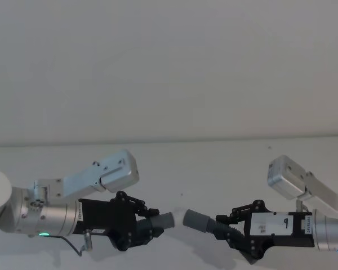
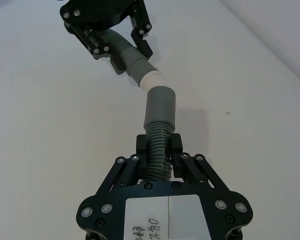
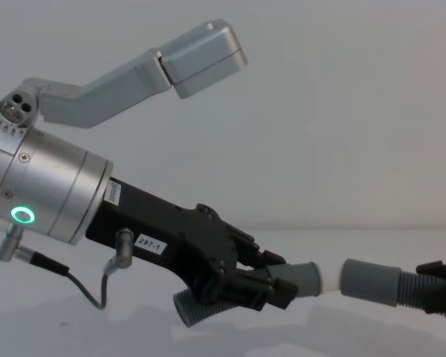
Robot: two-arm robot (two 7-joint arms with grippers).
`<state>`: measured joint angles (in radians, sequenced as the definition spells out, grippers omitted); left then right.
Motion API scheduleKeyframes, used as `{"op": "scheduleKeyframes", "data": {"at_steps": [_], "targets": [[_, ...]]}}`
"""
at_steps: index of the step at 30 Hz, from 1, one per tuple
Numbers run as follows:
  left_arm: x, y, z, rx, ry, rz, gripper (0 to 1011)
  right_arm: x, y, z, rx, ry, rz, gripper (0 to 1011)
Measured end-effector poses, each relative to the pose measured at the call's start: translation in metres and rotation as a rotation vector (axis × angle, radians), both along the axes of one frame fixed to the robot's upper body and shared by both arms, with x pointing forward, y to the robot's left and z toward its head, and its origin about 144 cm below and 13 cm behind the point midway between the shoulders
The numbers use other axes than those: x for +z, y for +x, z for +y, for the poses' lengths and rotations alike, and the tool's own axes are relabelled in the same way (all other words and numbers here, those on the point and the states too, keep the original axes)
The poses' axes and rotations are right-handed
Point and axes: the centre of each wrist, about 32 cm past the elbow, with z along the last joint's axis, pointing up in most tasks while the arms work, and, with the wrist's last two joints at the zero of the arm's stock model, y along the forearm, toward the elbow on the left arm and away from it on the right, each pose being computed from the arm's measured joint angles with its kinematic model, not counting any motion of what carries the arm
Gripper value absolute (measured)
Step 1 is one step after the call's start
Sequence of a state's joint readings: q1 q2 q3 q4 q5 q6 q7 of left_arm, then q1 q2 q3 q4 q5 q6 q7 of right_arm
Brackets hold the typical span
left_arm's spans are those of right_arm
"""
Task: Use both hands to pick up one end of the pipe from the table, align the ends, and insert them.
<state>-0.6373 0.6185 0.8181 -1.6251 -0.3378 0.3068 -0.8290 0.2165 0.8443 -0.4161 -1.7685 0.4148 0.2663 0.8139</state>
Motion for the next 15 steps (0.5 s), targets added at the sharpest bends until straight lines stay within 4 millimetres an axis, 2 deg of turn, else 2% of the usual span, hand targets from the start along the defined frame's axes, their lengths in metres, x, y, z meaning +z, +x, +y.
{"op": "scheduleKeyframes", "data": {"at_steps": [15], "targets": [[0.0001,0.0023,0.0002,-0.021,0.008,0.009,366,-0.0003,0.0022,0.0008,0.024,0.003,0.005,264]]}}
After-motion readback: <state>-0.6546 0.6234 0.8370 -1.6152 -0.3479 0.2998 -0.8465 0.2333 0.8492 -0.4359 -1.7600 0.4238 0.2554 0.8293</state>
